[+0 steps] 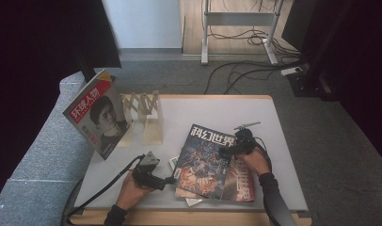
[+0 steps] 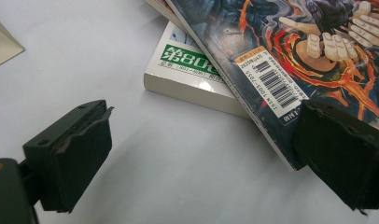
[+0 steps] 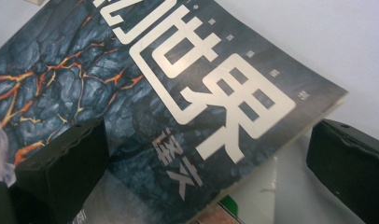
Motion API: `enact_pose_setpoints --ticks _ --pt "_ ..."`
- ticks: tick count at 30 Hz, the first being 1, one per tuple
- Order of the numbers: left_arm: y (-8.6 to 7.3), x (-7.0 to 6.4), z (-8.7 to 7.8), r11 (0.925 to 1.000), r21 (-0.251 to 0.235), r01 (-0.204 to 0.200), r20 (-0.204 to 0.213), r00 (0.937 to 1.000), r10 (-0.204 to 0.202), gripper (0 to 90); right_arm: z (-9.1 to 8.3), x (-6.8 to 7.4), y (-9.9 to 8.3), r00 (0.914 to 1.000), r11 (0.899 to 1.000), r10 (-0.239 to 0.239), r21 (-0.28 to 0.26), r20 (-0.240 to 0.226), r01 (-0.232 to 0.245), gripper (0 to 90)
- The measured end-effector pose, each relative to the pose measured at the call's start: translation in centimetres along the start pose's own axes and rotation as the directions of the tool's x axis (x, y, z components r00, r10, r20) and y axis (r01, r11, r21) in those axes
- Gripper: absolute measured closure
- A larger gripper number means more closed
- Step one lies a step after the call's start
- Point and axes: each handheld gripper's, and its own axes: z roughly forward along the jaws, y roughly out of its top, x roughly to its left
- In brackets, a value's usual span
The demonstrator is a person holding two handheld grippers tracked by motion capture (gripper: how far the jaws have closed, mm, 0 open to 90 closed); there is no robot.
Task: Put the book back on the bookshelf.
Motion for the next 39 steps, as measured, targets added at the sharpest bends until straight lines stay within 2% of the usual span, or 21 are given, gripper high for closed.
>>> enact_pose_setpoints --ticks 6,7,12,16,17,19,20,21,22,23,24,25,27,28,30,31,32,34,36,38,39 --pt "0.0 -0.1 0.0 1.0000 -0.004 0.000 -0.004 1.0000 0.000 4.6 0.2 -0.1 0.2 0.9995 1.000 0.001 -0.009 -0.032 -0.001 4.4" --pt "0.0 -0.1 0.0 1.0000 -0.005 -0.003 -0.007 1.0000 0.003 4.6 0.1 -0.1 0.4 0.9995 1.000 0.000 -0.017 -0.033 -0.001 8.9" --pt "0.0 -0.1 0.0 1.0000 -0.006 -0.005 -0.005 1.0000 0.005 5.1 -0.3 -0.1 0.7 0.9999 1.000 -0.005 -0.028 -0.016 0.005 16.9" --pt "0.0 0.0 0.0 1.0000 -0.003 -0.004 0.002 1.0000 0.004 5.1 -0.9 0.1 1.2 0.9998 0.998 -0.021 -0.055 0.000 0.021 28.8" --pt "0.0 0.0 0.0 1.0000 -0.003 -0.004 0.002 1.0000 0.004 5.3 -0.9 0.1 1.2 0.9998 0.998 -0.021 -0.055 0.000 0.021 28.8" --pt "0.0 0.0 -0.1 1.0000 -0.002 -0.006 0.008 1.0000 0.006 5.6 -1.5 0.1 1.4 0.9998 0.997 -0.019 -0.077 0.004 0.020 40.4" --pt "0.1 0.0 -0.1 1.0000 -0.005 -0.003 0.009 1.0000 0.003 5.8 -2.1 0.1 1.6 0.9999 0.995 -0.014 -0.094 0.008 0.015 53.9" --pt "0.1 0.0 -0.1 0.9999 -0.010 -0.008 0.009 0.9999 0.008 5.8 -2.3 0.2 1.7 0.9995 0.995 -0.026 -0.099 0.021 0.028 60.3" --pt "0.1 0.0 -0.2 0.9998 -0.016 -0.015 0.008 0.9999 0.015 5.8 -2.6 0.2 1.8 0.9987 0.993 -0.040 -0.107 0.031 0.043 66.4" --pt "0.1 0.0 -0.2 0.9998 -0.016 -0.015 0.008 0.9999 0.015 6.0 -2.6 0.2 1.8 0.9987 0.993 -0.040 -0.107 0.031 0.043 66.4" --pt "0.1 0.0 -0.2 0.9994 -0.018 -0.029 0.010 0.9995 0.029 7.4 -3.1 0.5 2.0 0.9988 0.991 -0.047 -0.123 0.016 0.049 73.2" --pt "0.1 0.0 -0.3 0.9989 -0.022 -0.041 0.016 0.9990 0.041 7.4 -3.1 0.5 2.0 0.9988 0.991 -0.047 -0.123 0.016 0.049 73.2" --pt "0.1 0.0 -0.5 0.9978 -0.028 -0.060 0.041 0.9973 0.061 15.4 -3.6 1.2 2.3 0.9964 0.987 -0.081 -0.134 0.024 0.083 77.5" --pt "0.1 0.0 -0.6 0.9976 -0.031 -0.062 0.044 0.9970 0.063 15.4 -3.6 1.2 2.3 0.9964 0.987 -0.081 -0.134 0.024 0.083 77.5" --pt "0.2 0.1 -0.6 0.9983 -0.022 -0.054 0.043 0.9976 0.055 14.4 -4.0 1.6 2.5 0.9953 0.985 -0.094 -0.144 0.024 0.096 78.6" --pt "0.4 0.4 -0.6 0.9998 0.000 -0.018 0.057 0.9982 0.018 14.3 -4.4 1.9 2.6 0.9941 0.982 -0.107 -0.156 0.016 0.108 79.6" --pt "0.4 0.4 -0.6 0.9998 0.000 -0.018 0.057 0.9982 0.018 14.0 -4.4 1.9 2.6 0.9941 0.982 -0.107 -0.156 0.016 0.108 79.6" --pt "1.1 0.7 -0.6 0.9988 0.044 0.020 0.073 0.9971 -0.023 10.6 -4.9 2.6 3.0 0.9914 0.978 -0.129 -0.164 0.021 0.131 80.2" --pt "1.5 0.7 -0.8 0.9990 0.041 0.020 0.087 0.9959 -0.023 11.8 -5.0 2.7 3.1 0.9902 0.976 -0.137 -0.170 0.025 0.140 80.4" --pt "2.4 0.6 -1.1 0.9995 0.025 0.019 0.113 0.9934 -0.022 14.3 -5.8 3.6 3.5 0.9853 0.967 -0.168 -0.189 0.033 0.171 80.7" --pt "3.4 0.5 -1.4 0.9999 0.015 0.002 0.122 0.9925 -0.004 14.4 -6.0 3.8 3.6 0.9840 0.965 -0.175 -0.193 0.032 0.178 80.7"
